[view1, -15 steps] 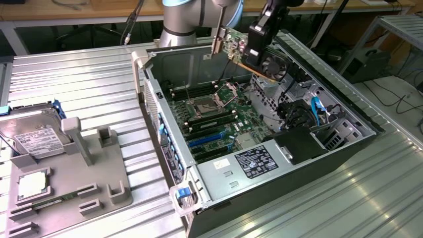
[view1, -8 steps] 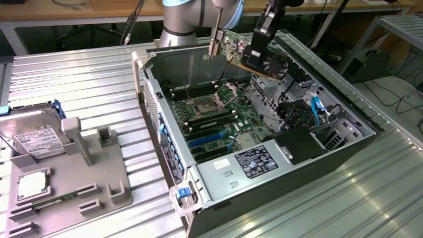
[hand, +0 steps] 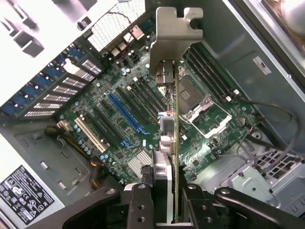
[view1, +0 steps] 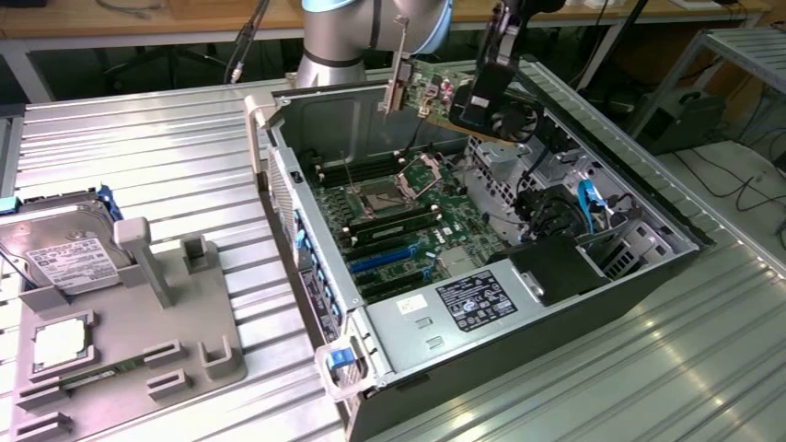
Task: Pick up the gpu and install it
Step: 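Insert the gpu into the slot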
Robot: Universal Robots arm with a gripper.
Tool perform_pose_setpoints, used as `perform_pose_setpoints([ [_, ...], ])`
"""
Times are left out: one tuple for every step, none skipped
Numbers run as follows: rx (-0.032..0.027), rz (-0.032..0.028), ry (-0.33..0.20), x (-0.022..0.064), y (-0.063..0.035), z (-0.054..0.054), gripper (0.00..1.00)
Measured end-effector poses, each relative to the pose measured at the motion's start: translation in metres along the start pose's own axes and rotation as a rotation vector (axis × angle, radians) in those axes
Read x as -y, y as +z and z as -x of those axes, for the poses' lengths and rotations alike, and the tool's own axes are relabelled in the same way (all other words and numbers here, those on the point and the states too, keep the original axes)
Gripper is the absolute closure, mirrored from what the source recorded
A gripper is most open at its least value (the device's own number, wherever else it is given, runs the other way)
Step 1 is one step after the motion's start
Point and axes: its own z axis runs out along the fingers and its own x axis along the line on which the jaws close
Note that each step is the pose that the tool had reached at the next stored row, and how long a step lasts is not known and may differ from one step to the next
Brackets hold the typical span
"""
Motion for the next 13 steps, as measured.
perform_pose_setpoints([
  [-0.0005,-0.0001,-0.017,0.0000,0.0000,0.0000,0.72],
  [-0.0010,-0.0002,-0.035,0.0000,0.0001,0.0000,0.72],
  [-0.0016,-0.0003,-0.053,0.0000,0.0001,0.0000,0.72],
  [-0.0021,-0.0004,-0.070,0.0000,0.0001,0.0000,0.72],
  [-0.0027,-0.0005,-0.089,0.0000,0.0002,0.0000,0.72],
  [-0.0032,-0.0006,-0.107,0.0000,0.0002,0.0000,0.72],
  [-0.0038,-0.0008,-0.125,0.0000,0.0003,0.0000,0.72],
  [-0.0044,-0.0009,-0.144,0.0000,0.0004,0.0000,0.72],
  [-0.0050,-0.0010,-0.159,0.0000,0.0004,-0.0001,0.72],
  [-0.0055,-0.0011,-0.172,0.0001,0.0003,-0.0001,0.72],
  [-0.0060,-0.0012,-0.191,0.0001,0.0004,-0.0001,0.72],
  [-0.0065,-0.0013,-0.207,0.0001,0.0004,-0.0001,0.72],
  [-0.0069,-0.0013,-0.221,0.0001,0.0004,-0.0001,0.72],
])
